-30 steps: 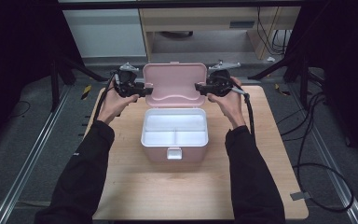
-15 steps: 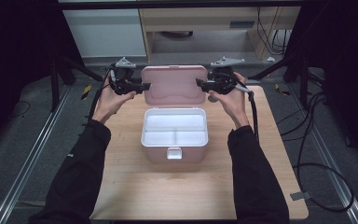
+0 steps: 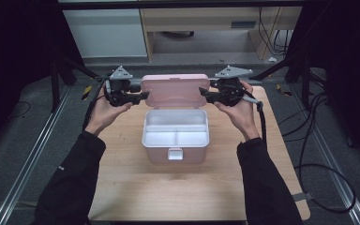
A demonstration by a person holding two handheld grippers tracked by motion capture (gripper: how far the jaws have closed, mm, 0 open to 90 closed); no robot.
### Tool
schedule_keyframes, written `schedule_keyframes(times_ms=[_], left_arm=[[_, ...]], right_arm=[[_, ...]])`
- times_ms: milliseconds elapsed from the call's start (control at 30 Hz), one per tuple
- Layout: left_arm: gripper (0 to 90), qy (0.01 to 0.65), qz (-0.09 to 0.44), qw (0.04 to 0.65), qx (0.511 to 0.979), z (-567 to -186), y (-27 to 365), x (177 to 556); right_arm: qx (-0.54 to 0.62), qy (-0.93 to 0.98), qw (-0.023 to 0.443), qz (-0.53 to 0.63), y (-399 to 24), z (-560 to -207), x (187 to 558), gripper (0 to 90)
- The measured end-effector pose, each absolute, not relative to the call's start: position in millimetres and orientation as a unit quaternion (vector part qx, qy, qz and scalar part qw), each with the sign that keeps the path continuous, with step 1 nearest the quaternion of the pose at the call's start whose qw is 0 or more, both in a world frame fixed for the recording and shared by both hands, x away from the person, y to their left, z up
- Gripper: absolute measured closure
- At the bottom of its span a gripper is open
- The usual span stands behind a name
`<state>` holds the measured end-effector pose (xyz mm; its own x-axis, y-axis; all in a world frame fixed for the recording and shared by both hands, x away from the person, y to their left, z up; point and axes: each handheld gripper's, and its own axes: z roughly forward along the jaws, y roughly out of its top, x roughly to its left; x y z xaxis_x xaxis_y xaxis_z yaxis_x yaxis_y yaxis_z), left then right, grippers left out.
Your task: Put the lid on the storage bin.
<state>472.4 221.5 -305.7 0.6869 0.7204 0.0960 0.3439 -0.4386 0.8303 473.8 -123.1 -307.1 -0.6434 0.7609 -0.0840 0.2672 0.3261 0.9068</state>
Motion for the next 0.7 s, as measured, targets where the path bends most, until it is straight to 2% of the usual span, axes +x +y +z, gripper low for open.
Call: schedule_keyframes(times_ms=[400, 700], left_arm=[[56.2, 0.285, 0.243, 0.385, 0.843, -325, 224, 437], [52.3, 0.284, 0.239, 0.382, 0.846, -343, 228, 431]], right_arm=[[0.314, 0.795, 0.257, 0.451, -126, -331, 442, 51.5], [0.309, 0.807, 0.251, 0.437, -132, -348, 431, 49.3]])
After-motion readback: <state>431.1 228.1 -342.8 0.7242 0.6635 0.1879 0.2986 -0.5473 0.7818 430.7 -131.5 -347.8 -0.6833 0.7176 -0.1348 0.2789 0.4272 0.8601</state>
